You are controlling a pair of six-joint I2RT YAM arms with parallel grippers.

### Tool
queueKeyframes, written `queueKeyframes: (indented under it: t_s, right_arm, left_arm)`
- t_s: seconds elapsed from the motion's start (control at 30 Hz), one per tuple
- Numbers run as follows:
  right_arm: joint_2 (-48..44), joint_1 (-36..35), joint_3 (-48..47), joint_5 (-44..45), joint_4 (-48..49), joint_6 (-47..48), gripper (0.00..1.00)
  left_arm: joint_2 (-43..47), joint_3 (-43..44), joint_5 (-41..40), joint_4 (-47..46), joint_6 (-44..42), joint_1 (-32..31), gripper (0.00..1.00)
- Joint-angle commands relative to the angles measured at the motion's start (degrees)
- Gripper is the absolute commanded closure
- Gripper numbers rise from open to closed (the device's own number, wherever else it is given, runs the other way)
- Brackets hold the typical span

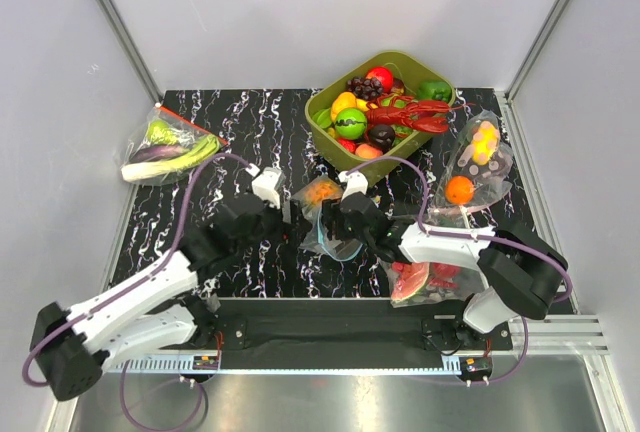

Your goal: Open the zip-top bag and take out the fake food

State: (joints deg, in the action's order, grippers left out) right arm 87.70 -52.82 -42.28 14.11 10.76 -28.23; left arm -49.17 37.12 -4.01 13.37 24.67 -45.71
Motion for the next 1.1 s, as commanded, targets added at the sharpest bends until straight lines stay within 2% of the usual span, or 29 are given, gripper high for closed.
queueKeyframes:
  t_s: [0.0, 0.23, 0.43, 0.47, 0.57, 0.6, 0.63, 0.83, 0.93, 1.07]
  right_arm:
    - [-2.09, 0.08, 0.44, 1.62, 1.45, -1.13, 0.26]
    - [-2.89, 0.08, 1.06, 1.01, 1.98, -1.48, 0.25]
    - [-2.97, 0.08, 1.50, 0.04, 3.21, -1.65, 0.25]
    - [-3.06, 0.08, 1.50, -0.22, 3.30, -1.57, 0.25]
    - [-2.71, 0.00, 1.41, -1.54, 4.00, -1.83, 0.25]
    - [-2.71, 0.00, 1.33, -2.50, 4.18, -2.09, 0.25]
    - [-2.36, 0.08, 1.24, -3.03, 4.70, -2.44, 0.25]
    - [-0.43, 0.08, 0.27, -5.67, 5.67, -5.08, 0.25]
    - [-0.07, 0.08, -0.26, -7.34, 5.32, -5.87, 0.25]
    - [0.80, -0.01, -1.13, -10.41, 5.23, -6.49, 0.25]
  left_arm:
    - [-4.78, 0.15, -8.56, 1.06, 1.96, -0.08, 0.13]
    - [-8.40, -0.30, -11.81, -0.88, 1.62, -0.08, 0.12]
    - [-10.07, -2.67, -8.39, -4.40, 0.47, 0.10, 0.26]
    - [-10.16, -2.93, -7.86, -4.84, 0.30, 0.01, 0.30]
    - [-10.33, -3.55, -6.36, -6.33, -0.32, 0.10, 0.47]
    - [-10.42, -3.55, -6.19, -6.42, -0.41, 0.01, 0.57]
    - [-10.60, -3.46, -5.84, -6.34, -0.84, 0.01, 0.63]
    - [-11.30, -3.55, -4.52, -5.37, -1.37, 0.10, 0.92]
    - [-10.86, -3.90, -3.64, -5.63, -1.37, 0.10, 1.00]
    - [-9.11, -4.43, -0.92, -7.12, -1.37, 0.10, 1.00]
